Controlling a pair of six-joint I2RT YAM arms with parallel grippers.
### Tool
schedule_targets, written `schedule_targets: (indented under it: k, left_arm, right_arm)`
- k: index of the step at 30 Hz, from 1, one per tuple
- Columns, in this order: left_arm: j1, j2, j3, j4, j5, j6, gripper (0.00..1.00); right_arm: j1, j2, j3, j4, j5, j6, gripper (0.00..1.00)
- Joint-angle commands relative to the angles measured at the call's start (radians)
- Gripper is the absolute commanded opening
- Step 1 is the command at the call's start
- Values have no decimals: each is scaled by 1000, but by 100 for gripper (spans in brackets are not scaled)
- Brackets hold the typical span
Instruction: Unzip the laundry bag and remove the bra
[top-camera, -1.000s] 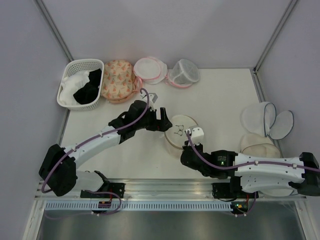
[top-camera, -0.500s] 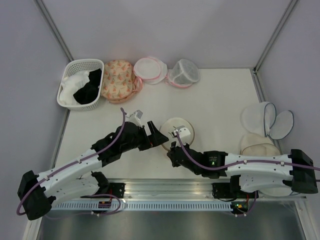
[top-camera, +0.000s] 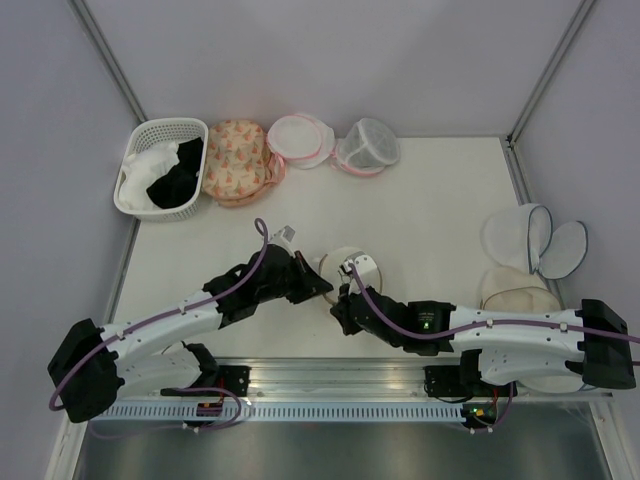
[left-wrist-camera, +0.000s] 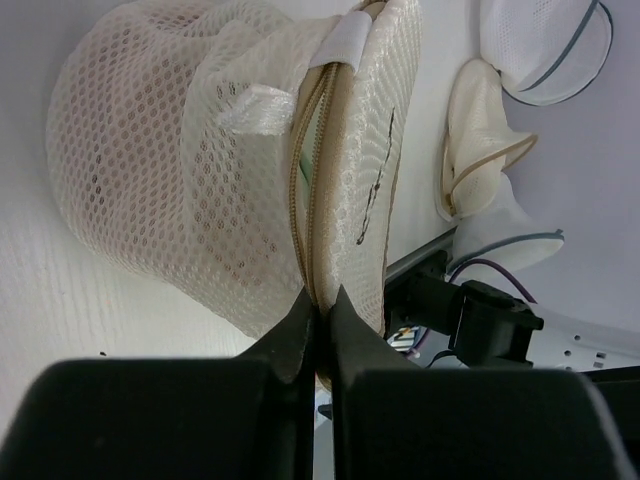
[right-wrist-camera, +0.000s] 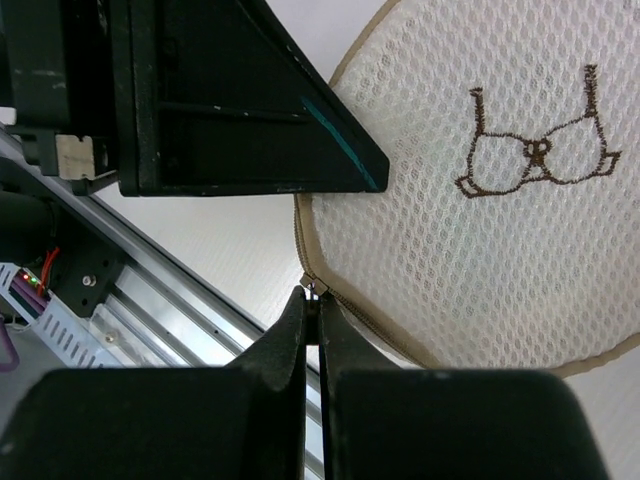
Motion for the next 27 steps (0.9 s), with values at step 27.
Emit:
schedule_targets:
  k: [27]
  left_arm:
    - [69,8,119,-62,-82,384,2]
  right_arm:
    - [-224,89,141,-432,290,16,1]
